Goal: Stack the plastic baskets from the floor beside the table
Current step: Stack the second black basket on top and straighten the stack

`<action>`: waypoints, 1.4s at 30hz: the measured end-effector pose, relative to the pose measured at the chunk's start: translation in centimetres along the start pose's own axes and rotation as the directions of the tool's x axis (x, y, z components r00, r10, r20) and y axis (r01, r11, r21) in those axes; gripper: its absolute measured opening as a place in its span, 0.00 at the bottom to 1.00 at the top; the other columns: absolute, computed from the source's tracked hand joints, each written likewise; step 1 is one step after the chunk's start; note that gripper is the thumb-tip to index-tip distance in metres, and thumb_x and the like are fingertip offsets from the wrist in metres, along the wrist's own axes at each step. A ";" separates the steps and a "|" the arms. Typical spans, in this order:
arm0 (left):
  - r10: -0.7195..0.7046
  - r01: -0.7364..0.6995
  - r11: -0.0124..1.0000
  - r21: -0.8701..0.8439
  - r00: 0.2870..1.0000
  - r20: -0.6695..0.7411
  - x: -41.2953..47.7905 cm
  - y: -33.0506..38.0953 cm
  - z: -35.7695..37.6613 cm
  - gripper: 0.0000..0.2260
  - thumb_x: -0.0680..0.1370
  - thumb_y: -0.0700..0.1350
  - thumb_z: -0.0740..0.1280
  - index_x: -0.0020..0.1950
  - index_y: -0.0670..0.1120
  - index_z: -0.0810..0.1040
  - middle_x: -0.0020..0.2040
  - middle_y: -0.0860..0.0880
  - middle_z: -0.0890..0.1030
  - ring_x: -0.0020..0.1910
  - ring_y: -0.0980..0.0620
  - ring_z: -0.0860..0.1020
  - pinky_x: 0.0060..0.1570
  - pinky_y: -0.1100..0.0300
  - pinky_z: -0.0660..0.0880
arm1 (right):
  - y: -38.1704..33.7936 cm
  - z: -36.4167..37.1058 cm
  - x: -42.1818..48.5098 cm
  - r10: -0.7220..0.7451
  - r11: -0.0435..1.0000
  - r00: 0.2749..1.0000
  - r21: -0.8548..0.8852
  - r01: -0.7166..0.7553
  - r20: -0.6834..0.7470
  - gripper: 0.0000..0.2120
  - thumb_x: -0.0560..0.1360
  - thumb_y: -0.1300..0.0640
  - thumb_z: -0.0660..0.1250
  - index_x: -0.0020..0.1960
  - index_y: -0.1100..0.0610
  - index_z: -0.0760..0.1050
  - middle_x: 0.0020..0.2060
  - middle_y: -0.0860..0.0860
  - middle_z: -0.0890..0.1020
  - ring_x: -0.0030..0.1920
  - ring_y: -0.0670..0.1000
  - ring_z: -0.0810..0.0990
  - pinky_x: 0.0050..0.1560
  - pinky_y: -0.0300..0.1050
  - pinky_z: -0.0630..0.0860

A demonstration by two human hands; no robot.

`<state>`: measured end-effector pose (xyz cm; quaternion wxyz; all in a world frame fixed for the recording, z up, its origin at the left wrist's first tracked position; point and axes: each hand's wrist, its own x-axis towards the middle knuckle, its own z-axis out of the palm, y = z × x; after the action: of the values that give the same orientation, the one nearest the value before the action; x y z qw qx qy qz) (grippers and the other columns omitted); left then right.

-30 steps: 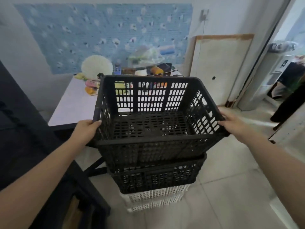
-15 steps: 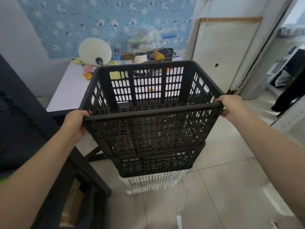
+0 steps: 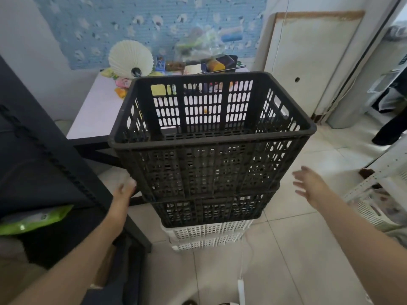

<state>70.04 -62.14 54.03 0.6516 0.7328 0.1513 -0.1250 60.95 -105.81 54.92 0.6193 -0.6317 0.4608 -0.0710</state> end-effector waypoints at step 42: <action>0.301 -0.238 0.933 0.271 0.927 -0.222 5.9 -19.9 6.6 0.37 0.75 0.38 0.68 0.77 0.44 0.49 0.64 0.53 0.61 0.62 0.59 0.64 0.59 0.63 0.66 | 20.9 6.7 9.5 -0.467 0.851 0.873 -0.195 0.487 0.142 0.46 0.72 0.50 0.70 0.78 0.52 0.42 0.74 0.49 0.64 0.73 0.51 0.64 0.69 0.47 0.62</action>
<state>67.97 -66.21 32.75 0.5441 0.8296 0.1162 0.0462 60.45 -103.37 31.13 0.5269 -0.7947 0.2662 -0.1417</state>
